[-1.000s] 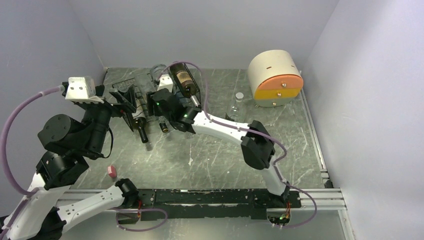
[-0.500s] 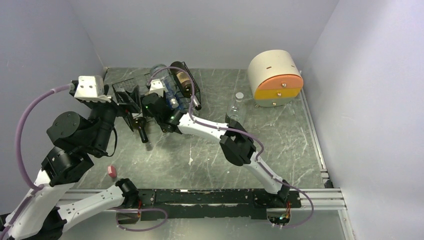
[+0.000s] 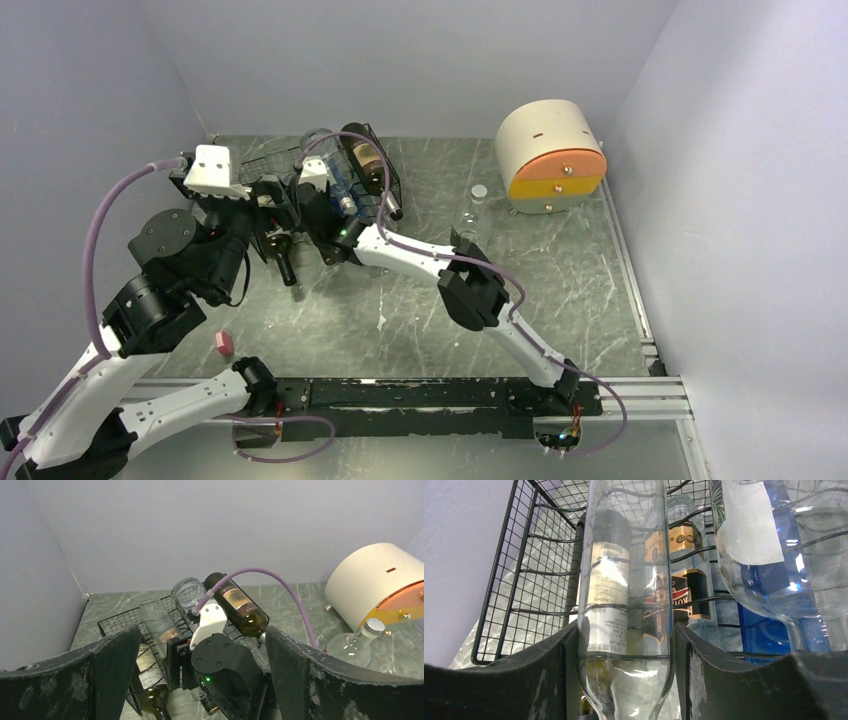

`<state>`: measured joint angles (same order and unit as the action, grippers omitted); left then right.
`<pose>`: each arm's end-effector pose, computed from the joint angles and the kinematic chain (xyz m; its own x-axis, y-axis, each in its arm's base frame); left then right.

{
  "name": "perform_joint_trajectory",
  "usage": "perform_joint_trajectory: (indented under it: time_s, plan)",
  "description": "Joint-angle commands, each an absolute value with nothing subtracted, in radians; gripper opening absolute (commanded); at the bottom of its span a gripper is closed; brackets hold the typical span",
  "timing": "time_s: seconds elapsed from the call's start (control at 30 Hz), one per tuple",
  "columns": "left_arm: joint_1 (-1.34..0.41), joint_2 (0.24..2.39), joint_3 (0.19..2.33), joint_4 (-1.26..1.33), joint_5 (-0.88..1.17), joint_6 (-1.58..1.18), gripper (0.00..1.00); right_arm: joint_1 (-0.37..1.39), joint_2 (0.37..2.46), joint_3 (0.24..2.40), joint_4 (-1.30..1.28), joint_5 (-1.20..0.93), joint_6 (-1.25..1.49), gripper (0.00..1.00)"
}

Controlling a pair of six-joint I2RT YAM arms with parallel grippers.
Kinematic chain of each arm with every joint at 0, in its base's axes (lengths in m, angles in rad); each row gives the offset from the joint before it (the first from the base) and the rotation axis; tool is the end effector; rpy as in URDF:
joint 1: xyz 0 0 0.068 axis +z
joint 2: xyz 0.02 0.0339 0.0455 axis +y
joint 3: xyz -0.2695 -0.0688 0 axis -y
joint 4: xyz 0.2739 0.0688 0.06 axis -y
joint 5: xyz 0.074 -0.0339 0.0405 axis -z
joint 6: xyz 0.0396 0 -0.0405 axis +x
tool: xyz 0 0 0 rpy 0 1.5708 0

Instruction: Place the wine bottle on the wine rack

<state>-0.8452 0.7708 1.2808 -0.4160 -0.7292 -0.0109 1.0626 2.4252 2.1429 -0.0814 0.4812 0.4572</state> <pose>0.1123 -0.0869 0.4971 0.0610 -0.0810 -0.9948 0.1184 0.9903 -0.0734 0.3104 0.5196 0.2330 -0.4043 0.0784 -0.9113 -0.4296 0.8633 0.2648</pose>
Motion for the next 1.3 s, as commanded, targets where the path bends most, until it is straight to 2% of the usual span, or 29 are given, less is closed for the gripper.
perform_joint_trajectory:
  time_s: [0.0,0.23,0.37,0.6,0.9,1.07,1.27]
  plan:
    - [-0.841,0.786,1.29,-0.446,-0.71,0.0,0.98,1.052,2.44,2.183,-0.037,0.477,0.481,0.35]
    - [-0.842,0.797,1.303,-0.456,-0.706,-0.009,1.0,1.051,2.406,2.138,0.0,0.42,0.433,0.62]
    - [-0.841,0.79,1.307,-0.46,-0.703,-0.015,1.0,1.045,2.361,2.084,0.04,0.396,0.439,0.7]
    - [-0.841,0.775,1.313,-0.464,-0.694,-0.025,0.99,1.04,2.343,2.111,0.002,0.395,0.438,0.83]
    - [-0.841,0.769,1.324,-0.473,-0.701,-0.037,0.99,1.039,2.236,2.038,0.046,0.376,0.419,0.88]
    - [-0.841,0.757,1.313,-0.45,-0.648,-0.037,0.99,1.037,2.104,1.86,0.173,0.409,0.331,0.86]
    - [-0.841,0.718,1.288,-0.408,-0.596,-0.034,0.99,1.029,1.91,1.68,0.183,0.46,0.215,0.85]
